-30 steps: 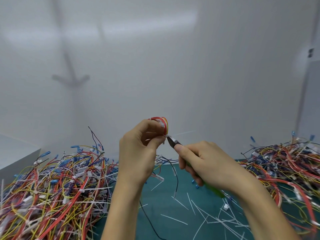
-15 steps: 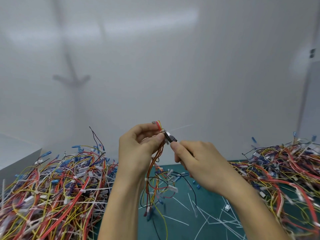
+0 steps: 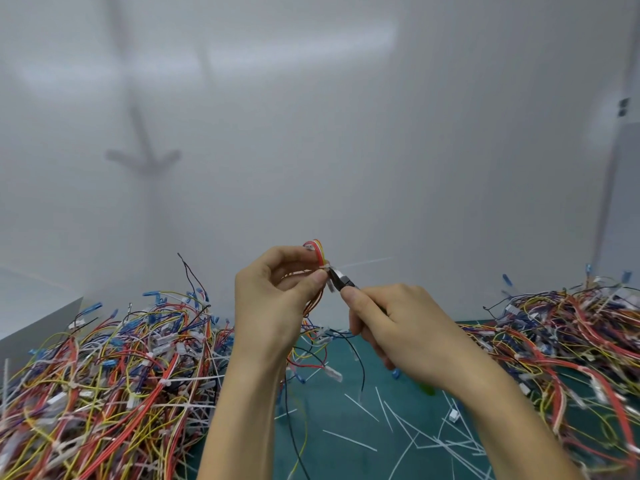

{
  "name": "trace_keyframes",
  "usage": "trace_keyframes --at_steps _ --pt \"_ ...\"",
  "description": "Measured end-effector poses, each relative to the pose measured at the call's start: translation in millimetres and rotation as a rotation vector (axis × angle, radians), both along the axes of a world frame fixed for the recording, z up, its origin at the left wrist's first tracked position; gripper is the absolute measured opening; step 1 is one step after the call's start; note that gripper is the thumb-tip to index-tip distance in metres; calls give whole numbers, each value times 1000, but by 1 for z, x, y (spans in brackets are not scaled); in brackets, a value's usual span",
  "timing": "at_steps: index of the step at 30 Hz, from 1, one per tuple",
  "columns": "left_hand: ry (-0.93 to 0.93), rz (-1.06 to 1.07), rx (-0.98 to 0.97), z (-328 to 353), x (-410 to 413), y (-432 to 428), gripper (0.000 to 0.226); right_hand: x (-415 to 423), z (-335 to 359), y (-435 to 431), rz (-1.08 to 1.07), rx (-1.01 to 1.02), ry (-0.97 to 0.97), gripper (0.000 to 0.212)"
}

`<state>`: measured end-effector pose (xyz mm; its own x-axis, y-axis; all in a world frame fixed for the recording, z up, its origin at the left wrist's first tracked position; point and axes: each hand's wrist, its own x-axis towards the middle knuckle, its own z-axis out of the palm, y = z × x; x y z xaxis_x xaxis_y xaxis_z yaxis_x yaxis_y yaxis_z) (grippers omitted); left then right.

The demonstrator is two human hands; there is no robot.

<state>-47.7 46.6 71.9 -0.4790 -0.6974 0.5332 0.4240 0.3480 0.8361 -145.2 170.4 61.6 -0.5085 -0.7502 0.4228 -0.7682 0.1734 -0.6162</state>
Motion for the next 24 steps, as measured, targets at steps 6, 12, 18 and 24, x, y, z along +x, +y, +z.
trace_keyframes --at_steps 6,12,18,24 --pt "-19 36 -86 0 -1 2 22 -3 0 1 13 15 -38 54" --pt "-22 61 -127 1 0 3 26 -3 -1 2 42 2 -99 53" --pt "-38 102 -200 2 -1 3 27 -4 -2 3 83 -4 -169 52" --pt "13 69 -107 1 -1 1 21 -3 -1 1 90 -75 -223 52"
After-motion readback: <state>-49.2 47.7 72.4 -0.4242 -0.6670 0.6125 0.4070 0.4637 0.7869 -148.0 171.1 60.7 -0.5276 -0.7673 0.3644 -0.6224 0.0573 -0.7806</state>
